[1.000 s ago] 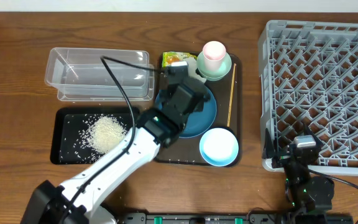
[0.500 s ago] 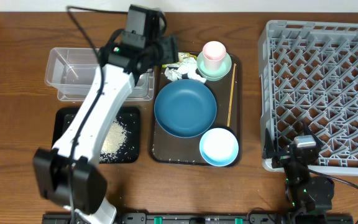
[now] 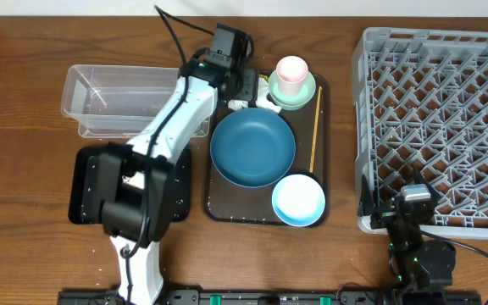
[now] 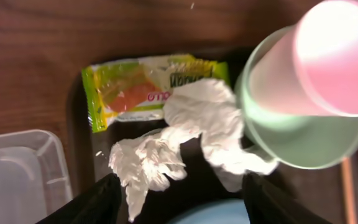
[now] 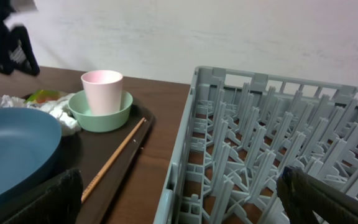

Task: Sort waste into correct bins and load items into the dishwasher rack
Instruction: 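Reach the left gripper to the crumpled white tissues by the cup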

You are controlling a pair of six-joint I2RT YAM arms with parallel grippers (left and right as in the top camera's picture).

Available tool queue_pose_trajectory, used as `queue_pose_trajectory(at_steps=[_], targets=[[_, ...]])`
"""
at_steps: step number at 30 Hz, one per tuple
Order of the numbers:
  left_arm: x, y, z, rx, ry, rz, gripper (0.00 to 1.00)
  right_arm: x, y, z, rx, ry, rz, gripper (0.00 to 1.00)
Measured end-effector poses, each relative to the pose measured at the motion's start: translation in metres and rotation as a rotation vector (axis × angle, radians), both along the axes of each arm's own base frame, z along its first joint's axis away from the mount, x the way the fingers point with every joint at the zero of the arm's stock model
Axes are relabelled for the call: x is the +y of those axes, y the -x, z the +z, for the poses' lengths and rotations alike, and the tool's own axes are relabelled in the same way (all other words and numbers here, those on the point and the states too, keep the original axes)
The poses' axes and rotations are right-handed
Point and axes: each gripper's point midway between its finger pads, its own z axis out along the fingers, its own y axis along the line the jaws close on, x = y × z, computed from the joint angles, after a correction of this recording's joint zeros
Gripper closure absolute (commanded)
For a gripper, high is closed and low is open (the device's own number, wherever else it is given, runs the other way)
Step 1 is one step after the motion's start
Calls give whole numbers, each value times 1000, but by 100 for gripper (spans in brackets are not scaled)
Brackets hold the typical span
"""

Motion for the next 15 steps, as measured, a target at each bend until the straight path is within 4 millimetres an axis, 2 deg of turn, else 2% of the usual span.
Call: queue_pose_trajectory(at_steps=[5, 12, 15], targets=[[5, -1, -23, 32, -41, 8, 35, 0, 0, 0, 0, 0, 0, 1], [8, 1, -29, 41, -71, 1, 35, 0, 0, 0, 0, 0, 0, 1], [7, 7, -38, 73, -88, -7, 35, 0, 0, 0, 0, 0, 0, 1]])
